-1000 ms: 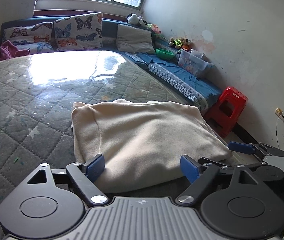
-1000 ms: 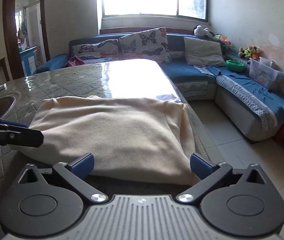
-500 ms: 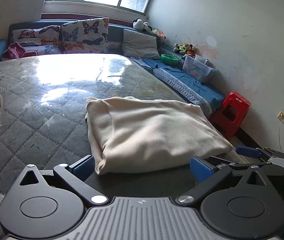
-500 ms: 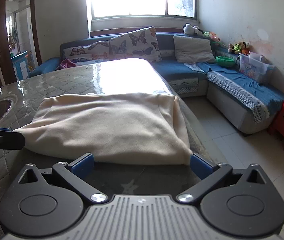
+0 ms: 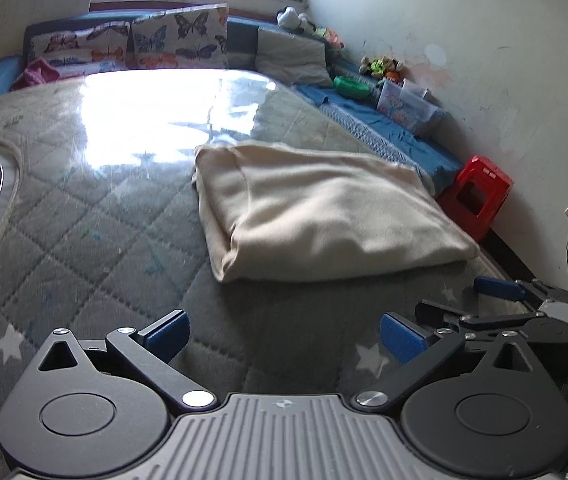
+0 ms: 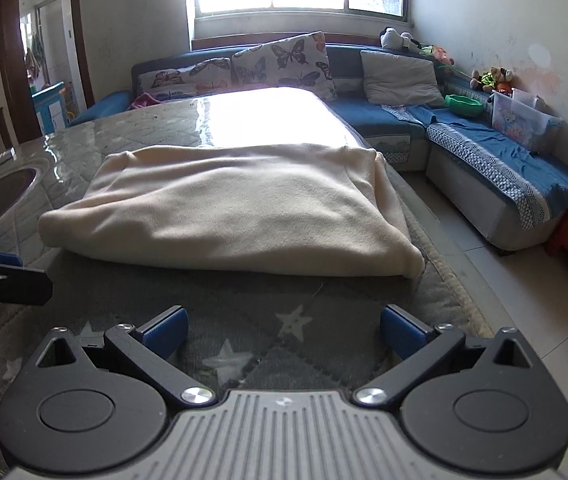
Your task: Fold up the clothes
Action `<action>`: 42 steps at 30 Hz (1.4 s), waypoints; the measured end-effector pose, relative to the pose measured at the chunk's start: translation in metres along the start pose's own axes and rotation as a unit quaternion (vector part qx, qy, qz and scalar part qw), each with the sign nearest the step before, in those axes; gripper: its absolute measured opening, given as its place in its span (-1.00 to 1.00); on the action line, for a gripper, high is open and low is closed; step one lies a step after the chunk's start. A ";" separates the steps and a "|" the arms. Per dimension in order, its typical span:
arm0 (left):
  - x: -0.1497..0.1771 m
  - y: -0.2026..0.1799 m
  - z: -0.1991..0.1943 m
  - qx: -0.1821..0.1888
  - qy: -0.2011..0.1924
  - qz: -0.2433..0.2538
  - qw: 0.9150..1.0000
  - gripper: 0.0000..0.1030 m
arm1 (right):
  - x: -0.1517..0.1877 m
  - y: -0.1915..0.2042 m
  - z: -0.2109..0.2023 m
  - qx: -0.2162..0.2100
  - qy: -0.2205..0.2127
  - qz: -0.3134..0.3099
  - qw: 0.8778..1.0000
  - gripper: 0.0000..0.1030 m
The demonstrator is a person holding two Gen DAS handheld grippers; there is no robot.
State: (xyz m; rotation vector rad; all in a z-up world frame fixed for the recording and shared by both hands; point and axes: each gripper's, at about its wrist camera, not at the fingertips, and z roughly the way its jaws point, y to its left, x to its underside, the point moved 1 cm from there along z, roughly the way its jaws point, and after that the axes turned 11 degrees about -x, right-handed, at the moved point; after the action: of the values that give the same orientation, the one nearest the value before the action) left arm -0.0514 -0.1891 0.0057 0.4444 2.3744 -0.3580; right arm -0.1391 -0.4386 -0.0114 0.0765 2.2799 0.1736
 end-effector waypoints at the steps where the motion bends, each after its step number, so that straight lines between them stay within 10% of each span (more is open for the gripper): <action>1: 0.001 0.000 -0.001 -0.001 -0.001 0.003 1.000 1.00 | 0.000 0.000 0.000 0.000 0.000 0.002 1.000 1.00; 42: -0.002 -0.012 0.004 -0.040 0.016 0.010 0.999 1.00 | 0.003 0.009 0.003 0.031 -0.005 0.031 0.999 1.00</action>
State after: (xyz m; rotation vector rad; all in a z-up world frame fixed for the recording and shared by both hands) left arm -0.0525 -0.2017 0.0061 0.4391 2.4046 -0.2471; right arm -0.1389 -0.4289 -0.0139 0.1815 2.2737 0.1342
